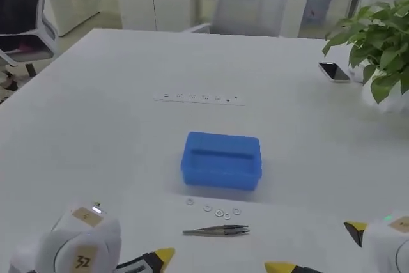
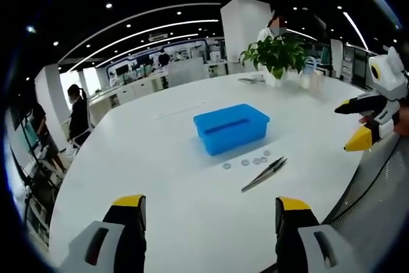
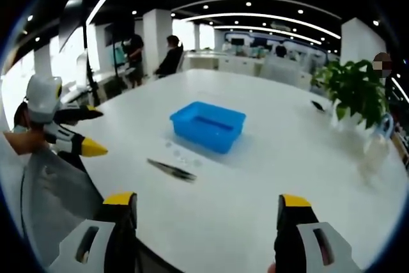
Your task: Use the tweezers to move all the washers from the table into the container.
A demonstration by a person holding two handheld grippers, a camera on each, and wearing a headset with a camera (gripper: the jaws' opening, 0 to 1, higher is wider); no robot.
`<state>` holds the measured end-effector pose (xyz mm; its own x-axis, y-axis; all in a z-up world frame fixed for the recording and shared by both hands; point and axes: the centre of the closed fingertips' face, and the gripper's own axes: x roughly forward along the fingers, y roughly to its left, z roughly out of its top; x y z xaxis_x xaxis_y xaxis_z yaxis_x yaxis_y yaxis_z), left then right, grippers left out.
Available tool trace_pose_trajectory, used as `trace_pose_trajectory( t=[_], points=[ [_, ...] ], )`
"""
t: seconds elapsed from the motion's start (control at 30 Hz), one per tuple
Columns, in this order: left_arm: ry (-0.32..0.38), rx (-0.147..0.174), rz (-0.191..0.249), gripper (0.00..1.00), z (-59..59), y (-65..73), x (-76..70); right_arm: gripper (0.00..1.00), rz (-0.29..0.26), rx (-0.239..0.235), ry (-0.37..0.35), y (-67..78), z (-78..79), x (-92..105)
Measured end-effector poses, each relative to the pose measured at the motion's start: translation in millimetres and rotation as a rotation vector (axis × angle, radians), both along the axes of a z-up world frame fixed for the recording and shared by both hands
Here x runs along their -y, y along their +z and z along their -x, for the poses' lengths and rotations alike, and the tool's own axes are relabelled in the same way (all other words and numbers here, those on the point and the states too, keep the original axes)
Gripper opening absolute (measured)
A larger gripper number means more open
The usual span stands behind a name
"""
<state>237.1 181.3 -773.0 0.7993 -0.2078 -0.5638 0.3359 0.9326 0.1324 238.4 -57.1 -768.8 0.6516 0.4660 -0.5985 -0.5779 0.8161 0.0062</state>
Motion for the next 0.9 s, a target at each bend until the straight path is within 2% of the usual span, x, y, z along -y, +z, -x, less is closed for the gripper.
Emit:
trace_pose_trajectory(
  t=[0.1,0.17,0.23,0.4,0.5,0.73,0.9],
  points=[
    [-0.023,-0.034,0.028,0.82,1.4,-3.0,4.7,0.89,-0.003,-0.005,0.005,-0.1,0.3,-0.6],
    [-0.030,-0.038,0.059,0.79,0.4,-1.0,6.8,0.87,-0.014,-0.014,0.005,-0.2,-0.1,-0.8],
    [-0.037,-0.057,0.090,0.78,-0.1,0.0,9.2,0.86,-0.036,-0.027,0.002,0.1,-1.0,-1.4],
    [-0.078,-0.080,0.076,0.72,-7.0,0.2,11.8,0.85,-0.057,-0.045,-0.014,-1.5,-5.6,-0.6],
    [-0.095,-0.095,0.102,0.69,-10.6,-0.4,17.5,0.85,-0.075,-0.060,-0.015,-2.5,-6.3,-4.0],
    [-0.137,-0.129,0.150,0.65,-19.1,-5.9,35.7,0.84,-0.068,-0.084,0.016,-4.6,-8.7,-15.1],
    [-0.166,-0.169,0.184,0.56,-25.0,-16.6,42.9,0.83,-0.058,-0.100,0.039,-9.2,-13.0,-19.7]
  ],
)
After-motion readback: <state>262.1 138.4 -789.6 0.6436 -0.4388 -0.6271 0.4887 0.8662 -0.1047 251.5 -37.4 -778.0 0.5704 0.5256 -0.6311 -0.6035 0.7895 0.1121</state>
